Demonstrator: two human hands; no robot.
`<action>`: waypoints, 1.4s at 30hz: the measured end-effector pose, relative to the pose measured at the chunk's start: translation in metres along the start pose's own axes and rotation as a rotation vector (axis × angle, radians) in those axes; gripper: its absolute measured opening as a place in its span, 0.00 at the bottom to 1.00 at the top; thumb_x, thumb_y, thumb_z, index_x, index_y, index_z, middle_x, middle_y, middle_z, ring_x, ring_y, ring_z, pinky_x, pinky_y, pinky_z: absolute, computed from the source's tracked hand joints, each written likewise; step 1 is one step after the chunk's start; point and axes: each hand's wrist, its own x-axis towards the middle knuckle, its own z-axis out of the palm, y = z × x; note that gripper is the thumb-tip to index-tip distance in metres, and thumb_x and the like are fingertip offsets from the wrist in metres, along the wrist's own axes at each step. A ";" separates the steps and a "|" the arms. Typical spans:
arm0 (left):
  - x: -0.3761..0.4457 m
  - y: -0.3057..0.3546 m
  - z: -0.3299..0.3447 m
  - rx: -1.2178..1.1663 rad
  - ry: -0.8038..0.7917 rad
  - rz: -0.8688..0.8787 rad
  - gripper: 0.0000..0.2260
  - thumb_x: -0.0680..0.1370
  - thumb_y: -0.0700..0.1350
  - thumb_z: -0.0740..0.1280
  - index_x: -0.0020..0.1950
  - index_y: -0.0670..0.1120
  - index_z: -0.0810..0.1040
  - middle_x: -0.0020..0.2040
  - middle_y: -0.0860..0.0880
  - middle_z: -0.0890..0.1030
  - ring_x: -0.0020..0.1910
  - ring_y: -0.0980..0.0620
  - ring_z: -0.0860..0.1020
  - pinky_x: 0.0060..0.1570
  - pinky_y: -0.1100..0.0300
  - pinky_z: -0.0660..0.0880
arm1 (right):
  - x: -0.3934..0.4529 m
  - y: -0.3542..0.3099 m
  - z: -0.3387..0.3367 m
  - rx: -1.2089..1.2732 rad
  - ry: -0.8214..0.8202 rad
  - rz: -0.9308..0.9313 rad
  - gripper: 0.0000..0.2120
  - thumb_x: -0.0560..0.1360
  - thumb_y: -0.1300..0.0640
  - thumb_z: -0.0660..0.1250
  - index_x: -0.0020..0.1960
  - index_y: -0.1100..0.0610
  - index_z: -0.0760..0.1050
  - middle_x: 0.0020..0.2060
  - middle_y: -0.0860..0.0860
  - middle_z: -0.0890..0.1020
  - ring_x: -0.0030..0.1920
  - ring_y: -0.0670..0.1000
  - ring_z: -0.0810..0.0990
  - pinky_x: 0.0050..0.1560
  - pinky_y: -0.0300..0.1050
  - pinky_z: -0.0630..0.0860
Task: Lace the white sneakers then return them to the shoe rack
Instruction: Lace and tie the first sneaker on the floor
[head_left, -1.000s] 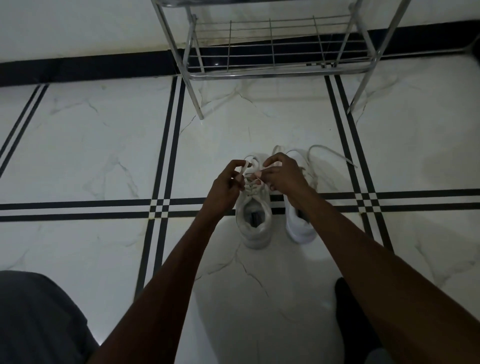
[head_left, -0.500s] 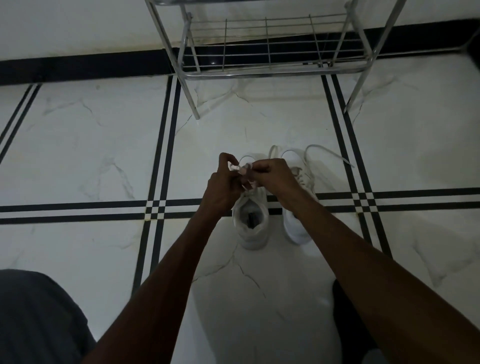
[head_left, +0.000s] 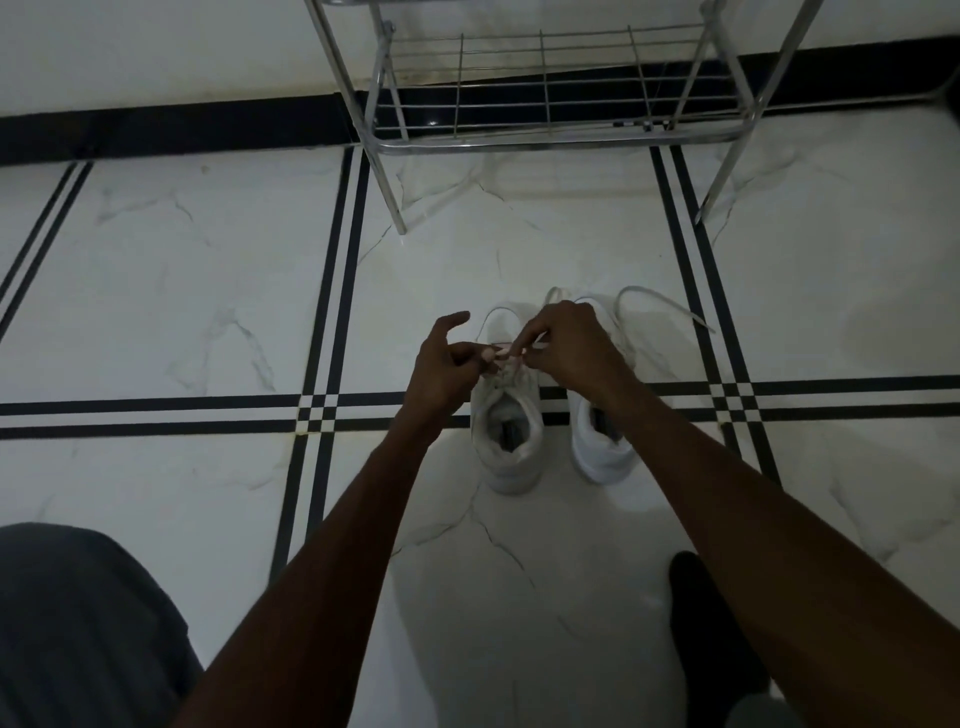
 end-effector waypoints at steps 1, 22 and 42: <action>-0.001 0.000 0.002 -0.012 0.012 -0.002 0.26 0.80 0.42 0.70 0.77 0.46 0.66 0.54 0.44 0.87 0.54 0.50 0.85 0.44 0.71 0.77 | 0.000 -0.002 0.004 -0.008 0.065 -0.013 0.04 0.68 0.62 0.76 0.41 0.54 0.87 0.40 0.52 0.87 0.40 0.49 0.83 0.44 0.43 0.82; 0.005 -0.005 -0.002 0.698 0.145 0.336 0.06 0.78 0.40 0.69 0.51 0.46 0.86 0.49 0.44 0.84 0.48 0.43 0.82 0.48 0.47 0.79 | -0.011 -0.003 0.006 0.253 0.158 0.221 0.11 0.67 0.50 0.81 0.44 0.57 0.87 0.36 0.50 0.86 0.32 0.43 0.83 0.37 0.36 0.80; -0.023 -0.020 -0.019 -0.231 0.146 -0.196 0.19 0.86 0.51 0.59 0.54 0.38 0.81 0.49 0.46 0.84 0.39 0.54 0.77 0.42 0.61 0.75 | -0.014 0.003 -0.008 0.596 0.101 0.561 0.13 0.80 0.66 0.64 0.37 0.60 0.72 0.50 0.62 0.86 0.49 0.59 0.86 0.46 0.52 0.82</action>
